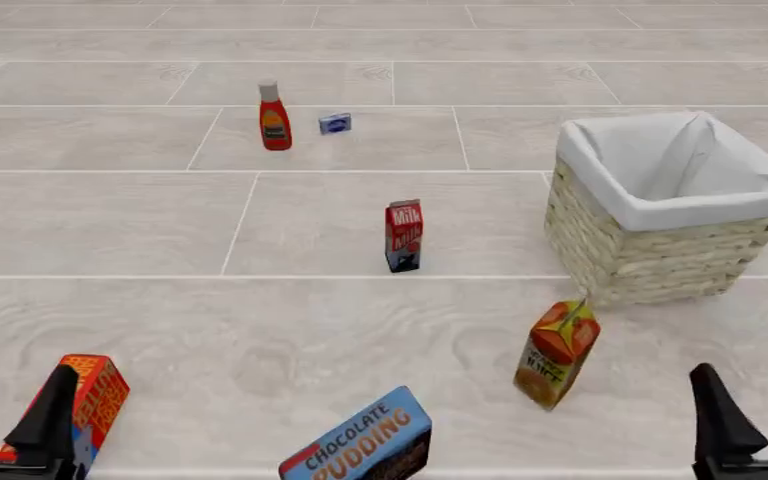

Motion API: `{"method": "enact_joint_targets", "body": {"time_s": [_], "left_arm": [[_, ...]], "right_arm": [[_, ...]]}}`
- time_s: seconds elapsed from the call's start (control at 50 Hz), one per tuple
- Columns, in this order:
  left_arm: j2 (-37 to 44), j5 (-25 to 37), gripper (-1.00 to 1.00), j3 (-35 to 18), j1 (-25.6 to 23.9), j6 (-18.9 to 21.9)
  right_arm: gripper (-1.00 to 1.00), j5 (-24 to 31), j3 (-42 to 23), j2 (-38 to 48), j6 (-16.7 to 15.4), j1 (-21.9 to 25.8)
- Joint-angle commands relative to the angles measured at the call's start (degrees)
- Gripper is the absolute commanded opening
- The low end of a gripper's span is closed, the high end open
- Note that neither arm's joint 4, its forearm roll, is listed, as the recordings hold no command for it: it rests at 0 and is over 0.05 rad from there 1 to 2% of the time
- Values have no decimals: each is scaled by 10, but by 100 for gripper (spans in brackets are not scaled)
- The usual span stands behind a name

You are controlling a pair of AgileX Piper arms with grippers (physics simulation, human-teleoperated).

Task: Pick the milk and place it in the basket.

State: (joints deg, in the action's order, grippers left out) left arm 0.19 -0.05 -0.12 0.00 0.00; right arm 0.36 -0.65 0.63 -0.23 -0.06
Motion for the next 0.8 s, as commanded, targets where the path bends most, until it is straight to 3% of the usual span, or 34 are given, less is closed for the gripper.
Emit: {"method": "enact_joint_targets", "body": {"time_s": [0.02, 0.16, 0.18, 0.22, 0.3, 0.36, 0.44, 0.46, 0.54, 0.8], "left_arm": [[3, -1, 100, -1, 0, 0], [2, -1, 100, -1, 0, 0], [2, -1, 100, -1, 0, 0], [2, -1, 100, -1, 0, 0], [2, -1, 100, -1, 0, 0], [2, -1, 100, -1, 0, 0], [2, -1, 100, -1, 0, 0], [2, -1, 100, -1, 0, 0], [2, -1, 100, -1, 0, 0], [3, -1, 100, -1, 0, 0]], "right_arm": [[100, -42, 5, 65, -10, 0], [100, -51, -22, 122, -25, 22], [100, -50, -39, 150, -48, 24], [100, -65, -48, 186, -61, 12], [100, -46, -98, 227, -45, 44], [100, -20, -131, 232, -44, 40], [100, 8, -171, 251, -63, 66], [100, 9, -178, 237, -84, 67], [100, 7, -205, 286, -64, 92], [100, 17, -303, 422, -60, 177]]}}
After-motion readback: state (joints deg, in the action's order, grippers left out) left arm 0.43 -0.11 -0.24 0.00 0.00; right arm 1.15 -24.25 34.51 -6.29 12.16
